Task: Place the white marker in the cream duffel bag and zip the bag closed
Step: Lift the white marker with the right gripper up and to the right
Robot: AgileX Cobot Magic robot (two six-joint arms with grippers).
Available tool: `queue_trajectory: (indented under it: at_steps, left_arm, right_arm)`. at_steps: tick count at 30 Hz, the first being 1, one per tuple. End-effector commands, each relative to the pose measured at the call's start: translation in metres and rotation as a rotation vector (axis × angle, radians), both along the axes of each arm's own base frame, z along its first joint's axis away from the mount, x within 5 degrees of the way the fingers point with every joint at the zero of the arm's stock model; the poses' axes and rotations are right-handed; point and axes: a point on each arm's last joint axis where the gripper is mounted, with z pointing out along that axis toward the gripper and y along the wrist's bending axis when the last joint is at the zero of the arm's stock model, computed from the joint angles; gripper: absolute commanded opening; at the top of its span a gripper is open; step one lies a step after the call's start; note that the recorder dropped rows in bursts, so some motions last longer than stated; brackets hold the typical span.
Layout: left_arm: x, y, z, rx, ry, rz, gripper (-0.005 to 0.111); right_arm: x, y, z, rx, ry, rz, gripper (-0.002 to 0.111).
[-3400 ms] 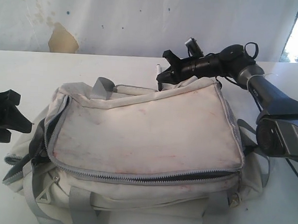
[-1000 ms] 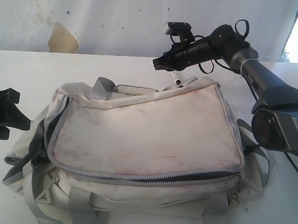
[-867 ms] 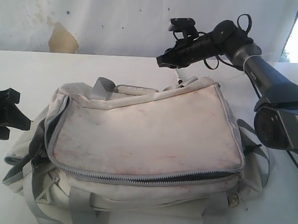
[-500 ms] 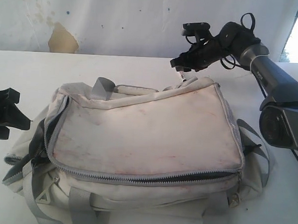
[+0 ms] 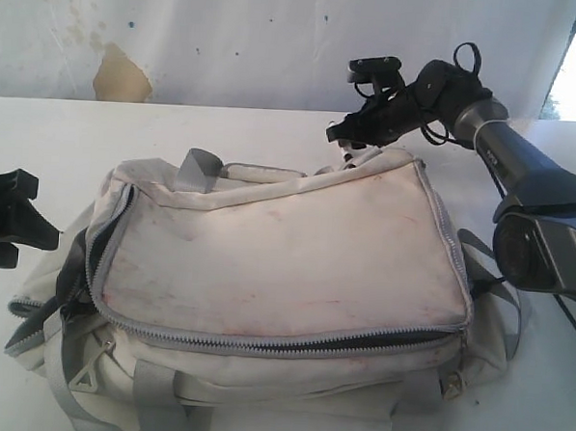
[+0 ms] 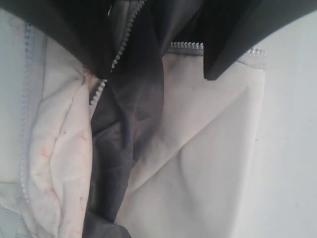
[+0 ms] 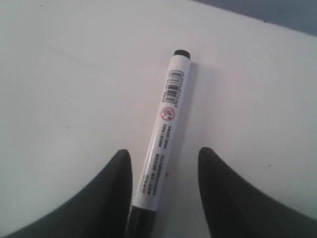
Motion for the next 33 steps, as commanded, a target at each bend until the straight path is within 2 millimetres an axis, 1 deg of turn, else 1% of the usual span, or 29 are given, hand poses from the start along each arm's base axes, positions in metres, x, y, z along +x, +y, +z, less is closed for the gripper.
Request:
queue_trajectory:
  at_steps: [1, 6, 9, 10, 12, 15, 17, 18, 20, 24, 31, 33]
  left_arm:
    - [0.000, -0.001, 0.002, 0.004, -0.014, -0.001, 0.057]
    - [0.000, -0.001, 0.002, 0.006, -0.016, 0.002, 0.057]
    - [0.000, -0.001, 0.002, 0.006, -0.016, 0.002, 0.057]
    - [0.000, -0.001, 0.002, 0.006, -0.016, 0.002, 0.057]
    - [0.000, -0.001, 0.002, 0.006, -0.016, 0.002, 0.057]
    - [0.000, 0.000, 0.002, 0.007, -0.017, 0.003, 0.057]
    - [0.000, 0.000, 0.002, 0.007, -0.017, 0.003, 0.057]
    - [0.000, 0.000, 0.002, 0.007, -0.017, 0.003, 0.057]
    - [0.000, 0.000, 0.002, 0.007, -0.017, 0.003, 0.057]
    - [0.000, 0.000, 0.002, 0.007, -0.017, 0.003, 0.057]
    - [0.001, -0.001, 0.002, -0.001, -0.018, 0.008, 0.057]
    - [0.001, -0.001, 0.002, 0.001, -0.021, 0.011, 0.057]
  right_arm:
    - [-0.001, 0.001, -0.007, 0.015, 0.027, 0.002, 0.041]
    - [-0.003, -0.003, -0.027, -0.048, 0.073, 0.016, 0.041]
    - [-0.004, -0.003, -0.030, -0.061, 0.082, 0.017, 0.040]
    - [-0.004, -0.003, -0.030, -0.063, 0.082, 0.017, 0.038]
    - [-0.004, -0.003, -0.030, -0.063, 0.083, 0.017, 0.030]
    - [-0.005, -0.003, -0.030, -0.066, 0.099, 0.024, 0.015]
    - [-0.007, -0.003, -0.031, -0.070, 0.120, 0.032, 0.003]
    - [-0.008, -0.003, -0.031, -0.070, 0.129, 0.033, 0.000]
    - [-0.008, -0.003, -0.032, -0.061, 0.141, 0.024, 0.000]
    - [-0.007, -0.003, -0.022, -0.024, 0.140, -0.024, 0.000]
    - [-0.007, -0.004, 0.007, 0.016, 0.121, -0.064, 0.000]
    - [-0.008, -0.004, 0.017, 0.028, 0.120, -0.074, 0.000]
